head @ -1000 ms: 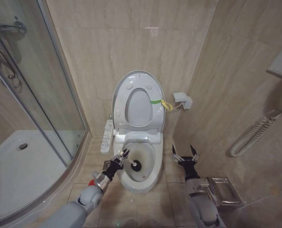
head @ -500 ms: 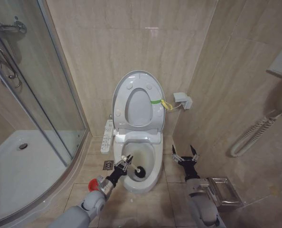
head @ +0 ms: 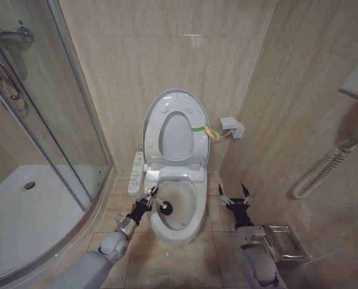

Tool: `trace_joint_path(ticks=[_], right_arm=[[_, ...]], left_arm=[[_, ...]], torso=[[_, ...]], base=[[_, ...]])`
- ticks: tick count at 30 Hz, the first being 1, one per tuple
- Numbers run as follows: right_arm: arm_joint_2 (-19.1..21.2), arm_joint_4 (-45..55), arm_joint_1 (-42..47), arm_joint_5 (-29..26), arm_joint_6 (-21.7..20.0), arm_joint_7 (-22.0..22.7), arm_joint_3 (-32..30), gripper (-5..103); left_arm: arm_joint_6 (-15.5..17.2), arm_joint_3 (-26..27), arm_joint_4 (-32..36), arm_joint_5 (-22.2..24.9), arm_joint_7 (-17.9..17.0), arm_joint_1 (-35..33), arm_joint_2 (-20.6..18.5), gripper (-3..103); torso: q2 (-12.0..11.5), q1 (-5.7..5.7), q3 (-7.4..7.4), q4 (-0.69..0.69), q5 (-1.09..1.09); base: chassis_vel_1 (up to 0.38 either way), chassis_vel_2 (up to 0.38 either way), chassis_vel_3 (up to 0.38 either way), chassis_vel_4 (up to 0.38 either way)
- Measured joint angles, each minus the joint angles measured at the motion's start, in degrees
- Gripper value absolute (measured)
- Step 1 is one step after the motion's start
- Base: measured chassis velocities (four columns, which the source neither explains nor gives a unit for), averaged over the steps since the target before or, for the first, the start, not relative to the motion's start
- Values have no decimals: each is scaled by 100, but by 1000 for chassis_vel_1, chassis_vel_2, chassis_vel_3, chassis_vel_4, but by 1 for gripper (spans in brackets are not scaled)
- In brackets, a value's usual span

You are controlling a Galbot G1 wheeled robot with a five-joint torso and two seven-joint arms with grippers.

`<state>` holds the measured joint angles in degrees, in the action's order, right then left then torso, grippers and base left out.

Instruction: Open the toilet lid, clean the toilet bowl with a toilet brush, close the toilet lid, and flush.

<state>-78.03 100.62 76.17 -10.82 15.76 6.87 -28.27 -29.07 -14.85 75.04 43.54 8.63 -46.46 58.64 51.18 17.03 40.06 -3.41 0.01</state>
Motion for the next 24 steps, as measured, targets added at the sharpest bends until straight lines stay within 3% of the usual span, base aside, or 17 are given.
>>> trace_joint_path(ticks=[6,15,24], right_arm=[[0,0,0,0,0,0,0,100],[0,0,0,0,0,0,0,100],[0,0,0,0,0,0,0,100]], left_arm=[[-16,132,429,-317,-41,-186,40,18],[-214,619,469,-931,-57,-210,228,18],[-277,771,587,-1070,-57,-285,224,18]], torso=[[0,-1,0,0,-1],[0,0,0,0,0],[0,0,0,0,0]], base=[[0,0,0,0],[0,0,0,0],[0,0,0,0]])
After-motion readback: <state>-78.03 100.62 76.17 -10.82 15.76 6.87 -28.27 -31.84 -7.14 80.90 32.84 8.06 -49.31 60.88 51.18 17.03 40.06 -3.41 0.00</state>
